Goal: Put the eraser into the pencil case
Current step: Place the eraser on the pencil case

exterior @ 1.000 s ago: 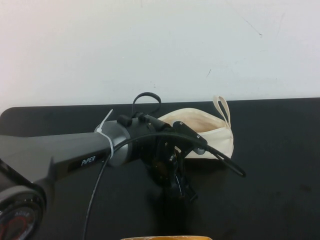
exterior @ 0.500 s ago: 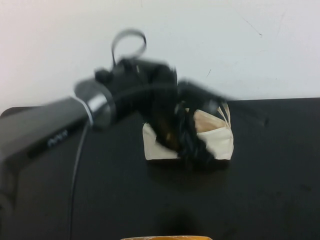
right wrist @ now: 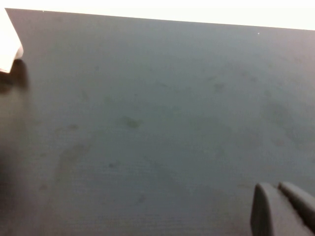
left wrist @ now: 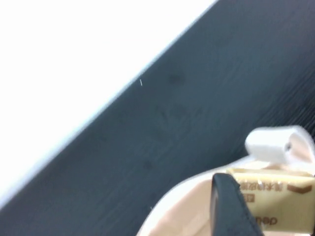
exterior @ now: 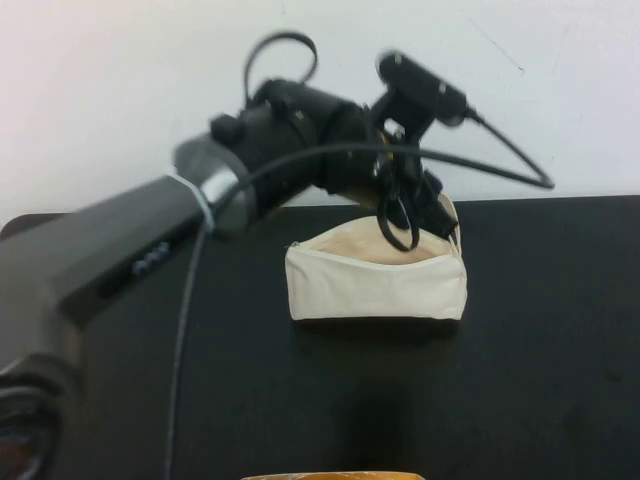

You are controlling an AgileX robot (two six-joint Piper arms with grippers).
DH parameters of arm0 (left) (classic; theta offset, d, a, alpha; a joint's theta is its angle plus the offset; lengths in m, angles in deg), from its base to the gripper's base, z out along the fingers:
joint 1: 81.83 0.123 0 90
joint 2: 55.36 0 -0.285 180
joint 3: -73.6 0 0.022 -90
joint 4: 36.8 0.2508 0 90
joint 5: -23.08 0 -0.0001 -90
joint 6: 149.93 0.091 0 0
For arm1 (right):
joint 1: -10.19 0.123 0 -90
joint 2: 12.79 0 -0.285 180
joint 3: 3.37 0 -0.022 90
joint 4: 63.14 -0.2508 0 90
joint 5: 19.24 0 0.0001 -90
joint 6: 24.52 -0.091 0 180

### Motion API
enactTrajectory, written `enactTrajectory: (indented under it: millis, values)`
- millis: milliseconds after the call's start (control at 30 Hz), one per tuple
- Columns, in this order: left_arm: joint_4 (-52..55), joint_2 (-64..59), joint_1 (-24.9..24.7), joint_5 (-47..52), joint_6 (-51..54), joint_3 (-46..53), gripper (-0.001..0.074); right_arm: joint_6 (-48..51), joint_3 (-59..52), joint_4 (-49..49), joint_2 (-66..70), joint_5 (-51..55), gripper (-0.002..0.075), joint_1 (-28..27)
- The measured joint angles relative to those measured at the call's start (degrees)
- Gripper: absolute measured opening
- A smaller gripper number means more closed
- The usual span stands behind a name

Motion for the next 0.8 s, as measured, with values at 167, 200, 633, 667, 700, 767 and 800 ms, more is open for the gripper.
enactTrajectory:
  millis: [167,200,633,667,700,767,800]
  values:
    - [2.87,-2.94,0.0,0.1,-2.96,0.0,0.0283,0.0,0.0,0.0,0.0,0.0,-0.0001,0.0]
    - [3.62,-3.05,0.0,0.1,-3.41,0.0,0.0283,0.0,0.0,0.0,0.0,0.0,-0.0001,0.0]
    - [13.46,-3.55,0.0,3.34,-17.52,-0.1,0.0481,0.0,0.0,0.0,0.0,0.0,-0.0001,0.0]
    - [13.99,-3.55,0.0,4.23,-18.01,-0.13,0.0457,0.0,0.0,0.0,0.0,0.0,-0.0001,0.0]
    - [14.38,-3.55,0.0,5.11,-18.27,-0.43,0.0427,0.0,0.0,0.0,0.0,0.0,-0.0001,0.0]
    - [14.51,-2.54,0.0,7.47,-17.99,-1.29,0.0307,0.0,0.0,0.0,0.0,0.0,-0.0001,0.0]
    - [14.51,-1.44,0.0,8.21,-17.44,-1.56,0.0226,0.0,0.0,0.0,0.0,0.0,-0.0001,0.0]
